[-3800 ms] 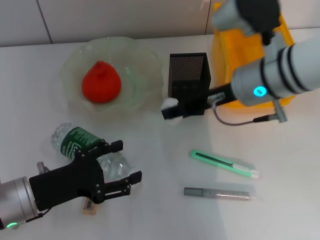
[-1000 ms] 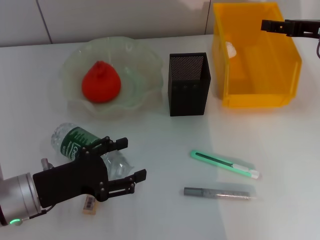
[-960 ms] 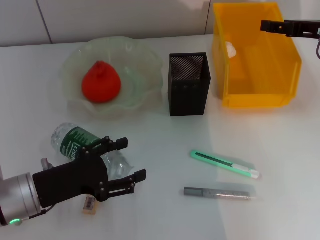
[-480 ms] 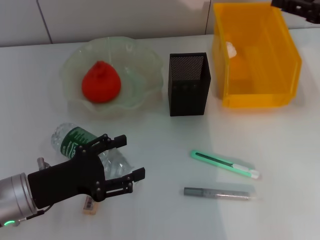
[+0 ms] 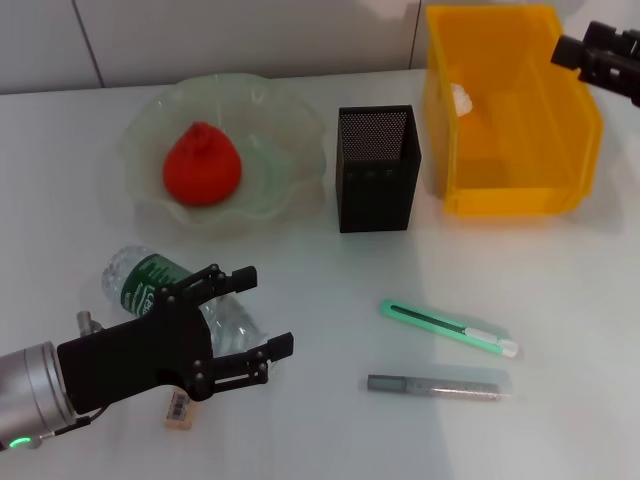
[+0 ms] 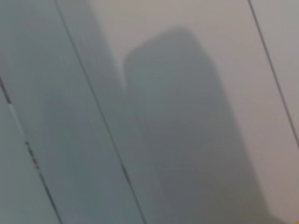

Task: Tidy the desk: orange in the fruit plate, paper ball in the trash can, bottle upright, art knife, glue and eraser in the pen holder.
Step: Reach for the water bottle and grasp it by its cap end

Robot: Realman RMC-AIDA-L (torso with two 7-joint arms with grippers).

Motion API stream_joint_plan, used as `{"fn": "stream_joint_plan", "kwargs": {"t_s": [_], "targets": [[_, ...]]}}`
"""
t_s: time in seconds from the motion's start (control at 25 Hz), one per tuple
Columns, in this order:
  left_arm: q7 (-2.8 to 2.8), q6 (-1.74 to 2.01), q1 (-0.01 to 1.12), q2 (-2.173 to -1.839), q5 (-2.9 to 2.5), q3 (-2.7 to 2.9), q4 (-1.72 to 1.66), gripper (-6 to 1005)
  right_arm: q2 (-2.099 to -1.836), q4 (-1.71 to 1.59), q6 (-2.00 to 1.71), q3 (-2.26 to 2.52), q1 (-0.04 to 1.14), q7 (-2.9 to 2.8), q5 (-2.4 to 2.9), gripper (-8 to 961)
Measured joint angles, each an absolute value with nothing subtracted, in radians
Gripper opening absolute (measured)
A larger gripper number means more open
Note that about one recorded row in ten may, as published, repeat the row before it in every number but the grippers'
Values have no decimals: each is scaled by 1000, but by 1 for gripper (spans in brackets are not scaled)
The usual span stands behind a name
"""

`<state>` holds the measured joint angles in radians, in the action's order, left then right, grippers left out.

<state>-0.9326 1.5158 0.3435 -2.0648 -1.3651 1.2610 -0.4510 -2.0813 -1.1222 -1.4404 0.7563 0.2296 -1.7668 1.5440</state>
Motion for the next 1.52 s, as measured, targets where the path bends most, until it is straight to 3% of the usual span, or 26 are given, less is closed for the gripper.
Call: {"fn": "stream_joint_plan", "kwargs": {"t_s": [0.88, 1.52], "targets": [[-927, 1532, 338, -2065, -1365, 1250, -451, 870, -2078, -868, -1746, 682, 163, -1355, 1513, 759], [-956, 1544, 344, -2057, -1421, 1271, -559, 864, -2076, -779, -1833, 690, 176, -1210, 1656, 759]]}}
